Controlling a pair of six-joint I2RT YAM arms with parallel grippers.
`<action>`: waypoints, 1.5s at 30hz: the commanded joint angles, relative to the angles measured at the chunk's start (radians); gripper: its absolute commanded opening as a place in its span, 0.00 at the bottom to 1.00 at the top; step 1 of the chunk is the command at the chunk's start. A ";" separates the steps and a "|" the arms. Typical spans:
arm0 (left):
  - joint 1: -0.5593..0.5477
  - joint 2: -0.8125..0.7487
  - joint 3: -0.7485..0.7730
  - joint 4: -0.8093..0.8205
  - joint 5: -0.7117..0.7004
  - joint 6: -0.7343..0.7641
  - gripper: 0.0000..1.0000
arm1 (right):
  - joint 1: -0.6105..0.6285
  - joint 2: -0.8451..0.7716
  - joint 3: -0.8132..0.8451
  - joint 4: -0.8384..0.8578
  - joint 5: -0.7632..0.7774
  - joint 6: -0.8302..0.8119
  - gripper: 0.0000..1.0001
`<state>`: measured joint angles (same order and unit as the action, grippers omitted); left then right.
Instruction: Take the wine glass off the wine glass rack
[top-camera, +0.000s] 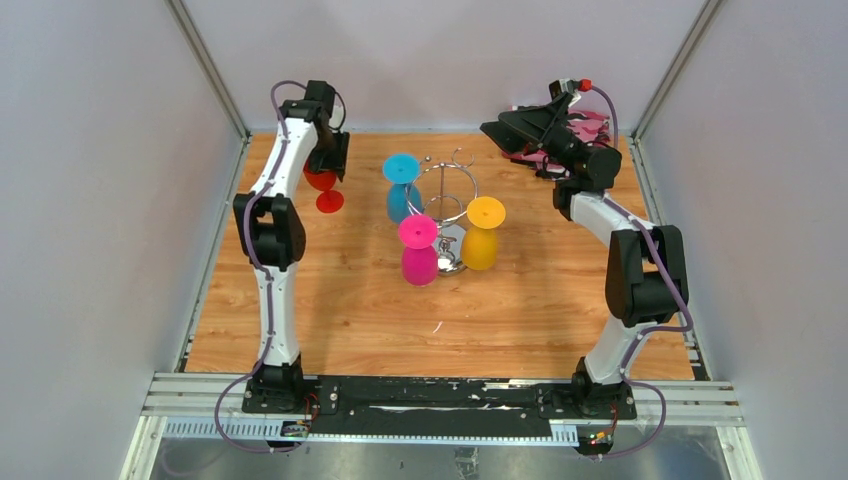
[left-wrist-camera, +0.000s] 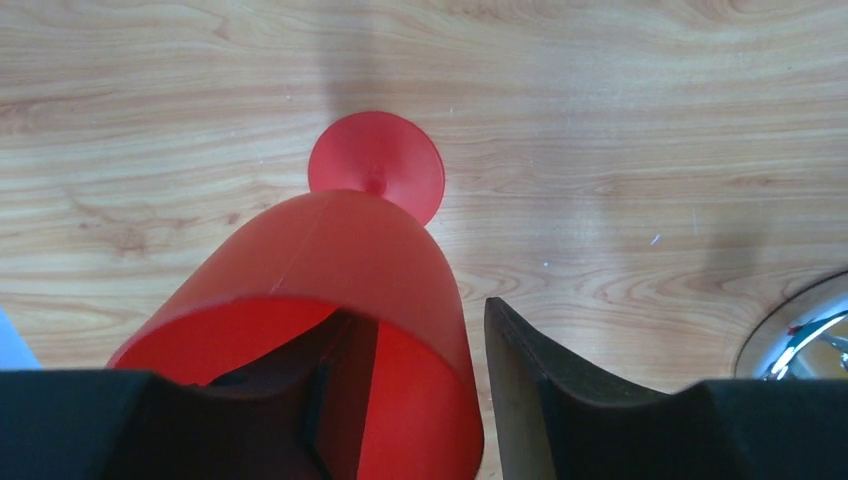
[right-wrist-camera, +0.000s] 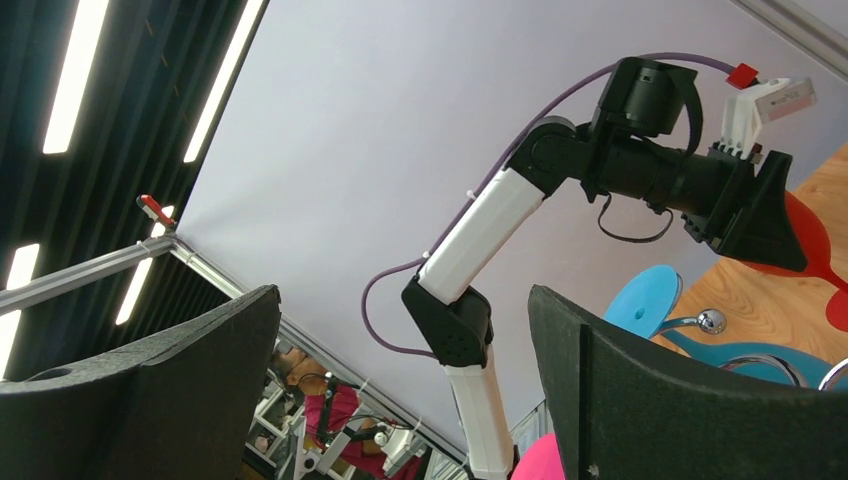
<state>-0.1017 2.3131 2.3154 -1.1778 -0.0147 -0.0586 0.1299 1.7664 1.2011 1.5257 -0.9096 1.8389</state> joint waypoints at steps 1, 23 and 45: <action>-0.001 -0.111 0.010 -0.014 -0.015 0.006 0.50 | -0.012 0.010 -0.013 0.070 -0.018 -0.010 0.99; -0.018 -0.836 -0.526 0.673 0.544 -0.382 0.50 | -0.013 -0.002 -0.016 0.070 -0.021 -0.011 0.99; -0.036 -0.911 -1.397 1.977 0.661 -1.033 0.66 | -0.016 -0.034 -0.066 0.070 -0.029 -0.017 0.99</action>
<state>-0.1345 1.3800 0.9531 0.6071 0.6365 -1.0237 0.1287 1.7653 1.1408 1.5261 -0.9173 1.8385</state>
